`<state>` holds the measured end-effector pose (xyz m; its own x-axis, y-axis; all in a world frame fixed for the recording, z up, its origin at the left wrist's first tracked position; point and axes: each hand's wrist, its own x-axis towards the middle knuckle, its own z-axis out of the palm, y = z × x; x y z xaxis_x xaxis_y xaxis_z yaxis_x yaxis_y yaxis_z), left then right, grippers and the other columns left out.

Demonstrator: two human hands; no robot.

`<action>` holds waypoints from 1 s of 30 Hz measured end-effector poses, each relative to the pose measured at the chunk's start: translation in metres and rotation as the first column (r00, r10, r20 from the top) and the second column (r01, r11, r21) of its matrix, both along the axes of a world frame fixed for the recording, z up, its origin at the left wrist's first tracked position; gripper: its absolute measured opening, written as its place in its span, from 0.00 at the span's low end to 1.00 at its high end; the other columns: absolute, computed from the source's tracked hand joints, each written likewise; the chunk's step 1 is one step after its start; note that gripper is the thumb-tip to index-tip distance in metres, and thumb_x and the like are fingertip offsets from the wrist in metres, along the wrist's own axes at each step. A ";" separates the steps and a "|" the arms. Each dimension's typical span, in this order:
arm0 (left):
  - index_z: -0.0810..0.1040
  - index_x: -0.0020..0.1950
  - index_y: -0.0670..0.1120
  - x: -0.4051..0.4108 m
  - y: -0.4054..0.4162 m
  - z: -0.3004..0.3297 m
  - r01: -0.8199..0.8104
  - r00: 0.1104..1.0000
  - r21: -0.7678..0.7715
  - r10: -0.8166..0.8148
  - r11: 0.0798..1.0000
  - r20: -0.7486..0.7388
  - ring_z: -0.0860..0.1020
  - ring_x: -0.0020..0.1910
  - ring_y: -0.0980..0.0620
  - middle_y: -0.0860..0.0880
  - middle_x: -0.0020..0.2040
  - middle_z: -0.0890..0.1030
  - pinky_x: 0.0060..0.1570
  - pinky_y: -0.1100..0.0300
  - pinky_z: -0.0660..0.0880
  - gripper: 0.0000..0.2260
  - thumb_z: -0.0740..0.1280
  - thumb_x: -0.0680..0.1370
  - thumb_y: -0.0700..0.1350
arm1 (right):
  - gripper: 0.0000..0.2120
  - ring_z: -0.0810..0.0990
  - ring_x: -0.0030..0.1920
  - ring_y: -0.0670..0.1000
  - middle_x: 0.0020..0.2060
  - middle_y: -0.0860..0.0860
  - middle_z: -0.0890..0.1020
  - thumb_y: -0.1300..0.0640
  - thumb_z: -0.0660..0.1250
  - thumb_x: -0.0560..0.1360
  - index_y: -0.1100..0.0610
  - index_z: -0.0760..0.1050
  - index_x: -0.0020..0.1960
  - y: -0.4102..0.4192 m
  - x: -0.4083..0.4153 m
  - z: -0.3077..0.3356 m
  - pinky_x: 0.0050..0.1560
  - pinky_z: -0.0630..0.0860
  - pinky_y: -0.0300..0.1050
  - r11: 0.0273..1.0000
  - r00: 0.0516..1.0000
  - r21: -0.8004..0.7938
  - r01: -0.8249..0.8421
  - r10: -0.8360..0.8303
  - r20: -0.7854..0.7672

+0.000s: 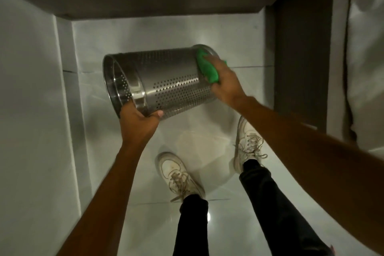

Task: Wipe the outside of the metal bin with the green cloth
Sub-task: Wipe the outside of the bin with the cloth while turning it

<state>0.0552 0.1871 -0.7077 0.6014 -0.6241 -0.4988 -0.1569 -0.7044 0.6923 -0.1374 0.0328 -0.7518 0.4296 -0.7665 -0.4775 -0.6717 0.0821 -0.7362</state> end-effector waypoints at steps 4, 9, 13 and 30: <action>0.76 0.67 0.45 0.000 -0.001 0.003 0.010 1.000 0.019 -0.010 1.000 0.004 0.83 0.52 0.54 0.50 0.57 0.83 0.56 0.53 0.81 0.27 0.78 0.70 0.37 | 0.25 0.75 0.75 0.59 0.76 0.54 0.75 0.57 0.67 0.82 0.50 0.68 0.78 -0.003 -0.042 -0.005 0.78 0.73 0.56 0.997 0.983 -0.029 0.072 -0.076 -0.169; 0.80 0.58 0.39 0.014 -0.003 -0.005 0.022 0.999 0.018 -0.023 1.000 0.047 0.82 0.39 0.59 0.50 0.43 0.83 0.45 0.57 0.84 0.18 0.78 0.70 0.38 | 0.30 0.65 0.81 0.58 0.83 0.53 0.64 0.46 0.67 0.82 0.46 0.63 0.81 -0.022 0.016 -0.002 0.82 0.64 0.64 0.993 0.976 -0.062 0.098 -0.109 -0.189; 0.79 0.58 0.32 0.018 0.004 -0.008 0.091 0.993 -0.019 -0.089 0.996 0.078 0.81 0.38 0.58 0.40 0.48 0.84 0.39 0.73 0.79 0.19 0.78 0.69 0.35 | 0.24 0.66 0.81 0.61 0.80 0.52 0.70 0.41 0.51 0.85 0.46 0.73 0.75 0.014 0.097 0.018 0.81 0.57 0.67 0.916 0.985 -0.375 -0.141 0.092 -0.146; 0.79 0.50 0.32 -0.001 0.005 0.001 0.142 0.986 -0.015 -0.140 0.990 0.090 0.81 0.39 0.43 0.42 0.41 0.81 0.39 0.57 0.79 0.10 0.74 0.71 0.29 | 0.28 0.78 0.70 0.59 0.68 0.55 0.83 0.40 0.56 0.81 0.54 0.76 0.73 0.045 0.130 0.049 0.77 0.65 0.54 0.853 0.969 -0.486 -0.192 0.243 0.044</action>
